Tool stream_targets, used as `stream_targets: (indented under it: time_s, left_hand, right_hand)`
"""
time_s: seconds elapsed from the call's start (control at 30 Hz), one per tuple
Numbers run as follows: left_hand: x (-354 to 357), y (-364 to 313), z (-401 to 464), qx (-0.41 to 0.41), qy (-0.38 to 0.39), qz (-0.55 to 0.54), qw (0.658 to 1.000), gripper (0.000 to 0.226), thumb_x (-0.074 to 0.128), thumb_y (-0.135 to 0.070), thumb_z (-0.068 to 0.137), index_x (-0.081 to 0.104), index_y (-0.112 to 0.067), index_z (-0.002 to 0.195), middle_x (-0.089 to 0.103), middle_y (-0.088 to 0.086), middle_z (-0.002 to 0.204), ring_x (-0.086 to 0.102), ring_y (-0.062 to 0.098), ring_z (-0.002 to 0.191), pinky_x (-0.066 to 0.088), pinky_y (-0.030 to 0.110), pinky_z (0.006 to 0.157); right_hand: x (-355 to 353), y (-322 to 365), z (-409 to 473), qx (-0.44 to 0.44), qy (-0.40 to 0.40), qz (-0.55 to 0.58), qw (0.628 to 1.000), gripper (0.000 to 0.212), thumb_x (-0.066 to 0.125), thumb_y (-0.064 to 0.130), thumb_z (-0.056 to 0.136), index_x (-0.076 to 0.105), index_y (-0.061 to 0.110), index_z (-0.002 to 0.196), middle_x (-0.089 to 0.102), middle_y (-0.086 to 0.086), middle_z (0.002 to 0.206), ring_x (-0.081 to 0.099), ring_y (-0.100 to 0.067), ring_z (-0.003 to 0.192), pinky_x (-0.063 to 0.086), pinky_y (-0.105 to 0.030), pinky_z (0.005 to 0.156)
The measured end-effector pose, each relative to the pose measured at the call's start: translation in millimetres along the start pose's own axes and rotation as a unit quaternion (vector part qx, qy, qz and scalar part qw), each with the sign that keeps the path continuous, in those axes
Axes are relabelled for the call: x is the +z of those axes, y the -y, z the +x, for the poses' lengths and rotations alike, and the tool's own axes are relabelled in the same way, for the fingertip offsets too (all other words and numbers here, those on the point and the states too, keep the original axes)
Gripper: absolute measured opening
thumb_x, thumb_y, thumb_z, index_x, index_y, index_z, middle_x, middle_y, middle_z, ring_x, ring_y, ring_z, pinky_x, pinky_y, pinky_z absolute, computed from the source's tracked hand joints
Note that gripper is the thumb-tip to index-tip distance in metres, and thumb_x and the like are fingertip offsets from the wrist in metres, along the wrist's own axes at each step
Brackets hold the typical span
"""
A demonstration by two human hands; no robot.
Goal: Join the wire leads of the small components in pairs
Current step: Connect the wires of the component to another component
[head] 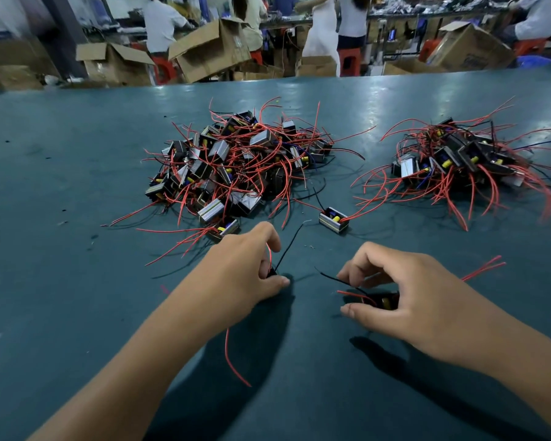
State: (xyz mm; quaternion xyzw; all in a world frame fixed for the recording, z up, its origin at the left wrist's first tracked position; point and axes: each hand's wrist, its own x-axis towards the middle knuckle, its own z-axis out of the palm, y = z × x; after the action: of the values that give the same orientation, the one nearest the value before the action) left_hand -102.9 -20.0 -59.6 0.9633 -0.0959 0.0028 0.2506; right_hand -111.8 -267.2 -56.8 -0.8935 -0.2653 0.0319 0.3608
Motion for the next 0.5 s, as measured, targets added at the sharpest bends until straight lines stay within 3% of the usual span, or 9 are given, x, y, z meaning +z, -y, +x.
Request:
stream_targets:
  time_s: [0.13, 0.23, 0.33, 0.4, 0.5]
  left_hand:
    - [-7, 3, 0, 0.027, 0.045, -0.015, 0.999, 0.025, 0.082, -0.029, 0.081, 0.059, -0.029, 0.090, 0.053, -0.010, 0.065, 0.049, 0.001, 0.060, 0.035, 0.017, 0.056]
    - [-11, 6, 0, 0.041, 0.065, -0.025, 0.997, 0.024, 0.083, -0.027, 0.080, 0.061, -0.029, 0.086, 0.054, -0.011, 0.064, 0.048, 0.003, 0.056, 0.037, 0.017, 0.056]
    - [-13, 8, -1, 0.052, 0.077, -0.036, 0.995, 0.024, 0.083, -0.028, 0.080, 0.060, -0.030, 0.088, 0.055, -0.013, 0.065, 0.048, 0.004, 0.055, 0.038, 0.018, 0.055]
    - [-16, 8, -3, 0.069, 0.070, -0.044, 0.994, 0.021, 0.080, -0.028, 0.082, 0.061, -0.030, 0.090, 0.057, -0.014, 0.068, 0.049, 0.005, 0.057, 0.039, 0.018, 0.056]
    - [-23, 9, -2, 0.072, -0.014, -0.102, 0.992, 0.015, 0.070, -0.017, 0.089, 0.063, -0.030, 0.089, 0.063, -0.006, 0.075, 0.053, 0.010, 0.061, 0.044, 0.023, 0.059]
  right_hand:
    - [-3, -5, 2, 0.027, 0.028, 0.094, 0.995, 0.043, 0.074, 0.060, 0.066, 0.059, 0.037, 0.100, 0.068, 0.018, 0.110, 0.067, -0.003, 0.101, 0.053, -0.034, 0.090]
    - [-6, -9, 4, 0.026, 0.037, 0.148, 0.988, 0.041, 0.076, 0.055, 0.068, 0.060, 0.035, 0.100, 0.069, 0.012, 0.112, 0.066, -0.007, 0.107, 0.053, -0.038, 0.094]
    - [-10, -10, 3, 0.022, 0.055, 0.121, 0.991, 0.042, 0.077, 0.046, 0.070, 0.058, 0.037, 0.106, 0.067, 0.017, 0.116, 0.063, -0.003, 0.111, 0.049, -0.032, 0.097]
    - [-14, -12, 2, 0.016, 0.058, 0.076, 0.995, 0.040, 0.076, 0.029, 0.076, 0.055, 0.039, 0.109, 0.064, 0.022, 0.118, 0.060, 0.002, 0.114, 0.047, -0.027, 0.098]
    - [-24, -13, 2, 0.000, 0.059, 0.012, 0.998, 0.052, 0.064, 0.003, 0.081, 0.053, 0.045, 0.110, 0.061, 0.028, 0.118, 0.056, 0.008, 0.116, 0.043, -0.014, 0.098]
